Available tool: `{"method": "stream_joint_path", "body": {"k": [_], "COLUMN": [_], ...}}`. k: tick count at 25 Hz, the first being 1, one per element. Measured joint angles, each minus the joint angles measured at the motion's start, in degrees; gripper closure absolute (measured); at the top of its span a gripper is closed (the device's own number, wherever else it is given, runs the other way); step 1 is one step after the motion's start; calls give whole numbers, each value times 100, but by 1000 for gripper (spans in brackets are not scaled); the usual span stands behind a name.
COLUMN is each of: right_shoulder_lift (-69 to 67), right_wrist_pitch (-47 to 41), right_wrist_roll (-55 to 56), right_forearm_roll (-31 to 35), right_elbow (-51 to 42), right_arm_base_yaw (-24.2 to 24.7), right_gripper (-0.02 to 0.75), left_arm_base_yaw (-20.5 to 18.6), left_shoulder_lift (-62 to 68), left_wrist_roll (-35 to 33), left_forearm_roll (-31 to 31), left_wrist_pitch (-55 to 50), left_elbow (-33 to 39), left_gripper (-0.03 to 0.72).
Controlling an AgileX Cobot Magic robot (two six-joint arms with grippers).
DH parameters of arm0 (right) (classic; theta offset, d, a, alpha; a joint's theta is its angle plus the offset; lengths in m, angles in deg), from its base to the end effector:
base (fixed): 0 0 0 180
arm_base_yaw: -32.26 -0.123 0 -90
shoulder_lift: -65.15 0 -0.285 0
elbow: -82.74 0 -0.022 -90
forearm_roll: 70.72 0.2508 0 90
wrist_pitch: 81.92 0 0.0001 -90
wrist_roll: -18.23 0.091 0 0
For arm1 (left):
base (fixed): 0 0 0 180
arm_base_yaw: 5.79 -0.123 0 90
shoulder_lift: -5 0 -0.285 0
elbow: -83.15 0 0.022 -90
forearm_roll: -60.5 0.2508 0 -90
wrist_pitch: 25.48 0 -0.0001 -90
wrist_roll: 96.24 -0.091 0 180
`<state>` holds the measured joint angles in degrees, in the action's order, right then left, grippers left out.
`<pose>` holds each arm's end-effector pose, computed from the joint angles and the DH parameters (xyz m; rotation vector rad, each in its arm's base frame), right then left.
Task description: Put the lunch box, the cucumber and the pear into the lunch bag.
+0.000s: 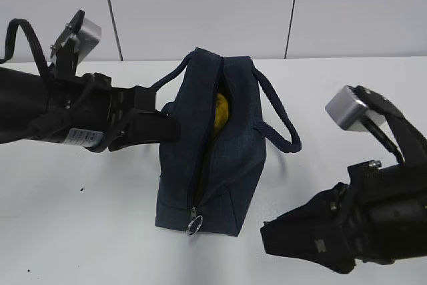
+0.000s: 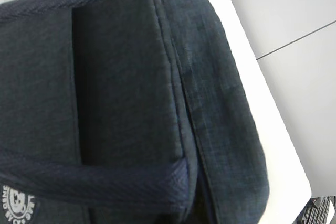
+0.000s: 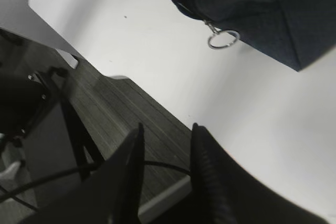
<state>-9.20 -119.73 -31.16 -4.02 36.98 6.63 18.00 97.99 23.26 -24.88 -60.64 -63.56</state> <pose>0.1601 0.1337 0.2355 -0.5804 2.3806 1.0176 0.2420 -0.1638 0.2295 0.3459 2.3344 -1.1182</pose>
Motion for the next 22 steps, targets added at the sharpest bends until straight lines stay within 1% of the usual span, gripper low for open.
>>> {"method": "stream_joint_path", "body": {"k": [3,6,8,11,15,22], "right_shoulder_lift": [0,-87,-222,-446,-678,-1120], "right_wrist_pitch": [97,156,206,202,35,4], "right_wrist_roll": [-1091,-2030,-2657,-3542,-4329,-4877], "right_forearm_roll": [1445,2467,2885,3250,3474,3556], "right_elbow": [-388,-729,-894,-952,-952,-952], "right_arm_base_yaw": [0,0,0,0,0,0], "right_gripper": [491,491,491,491,494,495], "left_arm_base_yaw": [0,0,0,0,0,0], "left_shoulder_lift": [0,0,0,0,0,0], "left_wrist_roll": [0,0,0,0,-5,-4], "left_forearm_roll": [2,9,9,9,14,16], "left_wrist_pitch": [0,0,0,-4,-4,124], "left_elbow": [0,0,0,0,0,0], "left_gripper": [703,703,703,703,703,703]}}
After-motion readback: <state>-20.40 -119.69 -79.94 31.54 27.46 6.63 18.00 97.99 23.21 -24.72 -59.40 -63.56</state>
